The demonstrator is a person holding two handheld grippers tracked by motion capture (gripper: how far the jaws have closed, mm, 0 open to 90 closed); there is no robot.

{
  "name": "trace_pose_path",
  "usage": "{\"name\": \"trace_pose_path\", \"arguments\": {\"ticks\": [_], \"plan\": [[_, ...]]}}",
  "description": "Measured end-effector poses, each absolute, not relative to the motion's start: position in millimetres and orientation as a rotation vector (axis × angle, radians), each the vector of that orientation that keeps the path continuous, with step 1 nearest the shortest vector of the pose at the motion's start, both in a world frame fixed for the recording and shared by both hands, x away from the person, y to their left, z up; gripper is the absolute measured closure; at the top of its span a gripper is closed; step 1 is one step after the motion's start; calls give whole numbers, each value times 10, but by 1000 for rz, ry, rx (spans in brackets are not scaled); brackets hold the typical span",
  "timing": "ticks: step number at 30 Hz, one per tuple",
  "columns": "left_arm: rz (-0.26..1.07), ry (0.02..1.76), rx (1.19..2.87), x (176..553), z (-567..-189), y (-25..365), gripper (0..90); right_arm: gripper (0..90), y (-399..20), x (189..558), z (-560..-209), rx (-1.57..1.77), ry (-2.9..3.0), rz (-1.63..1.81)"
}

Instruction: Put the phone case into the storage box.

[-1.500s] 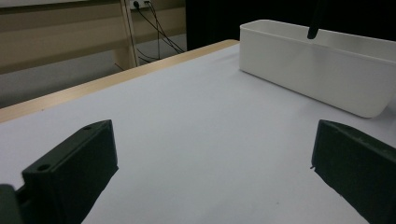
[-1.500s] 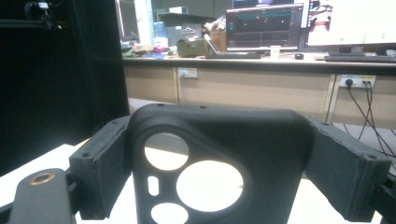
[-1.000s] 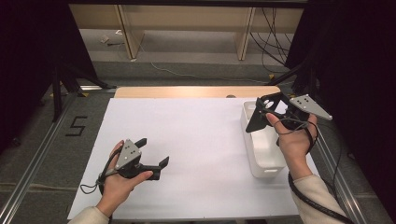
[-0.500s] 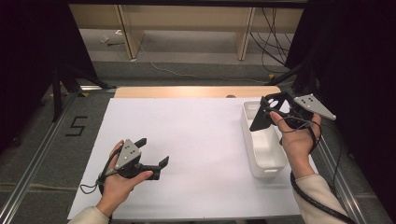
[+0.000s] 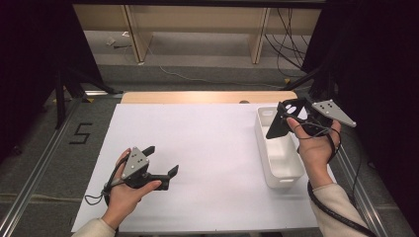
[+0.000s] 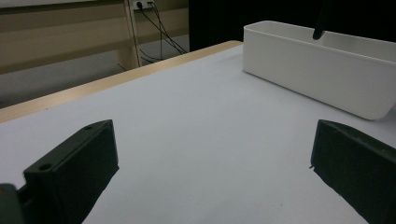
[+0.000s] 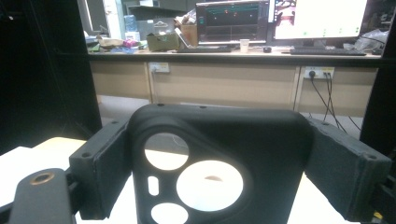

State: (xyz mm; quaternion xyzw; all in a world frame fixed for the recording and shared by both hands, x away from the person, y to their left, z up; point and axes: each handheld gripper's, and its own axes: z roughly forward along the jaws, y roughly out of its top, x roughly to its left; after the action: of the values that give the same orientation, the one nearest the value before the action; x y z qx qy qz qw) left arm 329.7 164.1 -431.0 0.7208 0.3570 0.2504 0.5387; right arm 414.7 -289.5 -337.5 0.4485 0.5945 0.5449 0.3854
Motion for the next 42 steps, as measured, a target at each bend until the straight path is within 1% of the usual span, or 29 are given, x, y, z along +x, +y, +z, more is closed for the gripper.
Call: {"name": "trace_pose_path", "arguments": {"ticks": [42], "plan": [[596, 855, 1705, 3301, -4312, 1646, 2, 150, -2864, 4211, -3490, 1168, 1523, 1335]]}}
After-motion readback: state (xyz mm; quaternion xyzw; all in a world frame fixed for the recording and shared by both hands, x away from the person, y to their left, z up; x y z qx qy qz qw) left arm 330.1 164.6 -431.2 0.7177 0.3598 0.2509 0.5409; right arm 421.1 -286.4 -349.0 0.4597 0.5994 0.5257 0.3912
